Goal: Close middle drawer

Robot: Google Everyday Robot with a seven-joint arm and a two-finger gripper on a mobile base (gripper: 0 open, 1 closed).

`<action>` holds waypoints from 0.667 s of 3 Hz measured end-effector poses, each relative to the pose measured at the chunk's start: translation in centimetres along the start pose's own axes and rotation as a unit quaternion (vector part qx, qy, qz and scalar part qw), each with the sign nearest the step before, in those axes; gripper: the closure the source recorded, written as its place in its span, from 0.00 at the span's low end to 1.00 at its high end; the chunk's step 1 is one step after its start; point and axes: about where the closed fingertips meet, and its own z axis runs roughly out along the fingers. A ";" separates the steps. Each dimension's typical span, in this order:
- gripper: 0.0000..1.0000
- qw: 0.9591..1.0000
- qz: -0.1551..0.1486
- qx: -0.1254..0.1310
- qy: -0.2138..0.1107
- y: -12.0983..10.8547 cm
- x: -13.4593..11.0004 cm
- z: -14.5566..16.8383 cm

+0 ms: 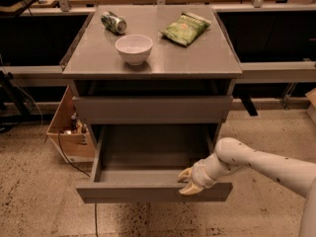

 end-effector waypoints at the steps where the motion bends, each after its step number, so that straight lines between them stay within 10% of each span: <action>1: 1.00 1.000 -0.017 0.019 -0.011 -2.6 -1.3 0.3; 2: 0.88 0.999 -0.026 0.027 -0.016 -3.6 -1.8 0.3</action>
Offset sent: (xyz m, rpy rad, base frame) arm 0.0862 0.0501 0.0315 0.0901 -0.1862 0.0217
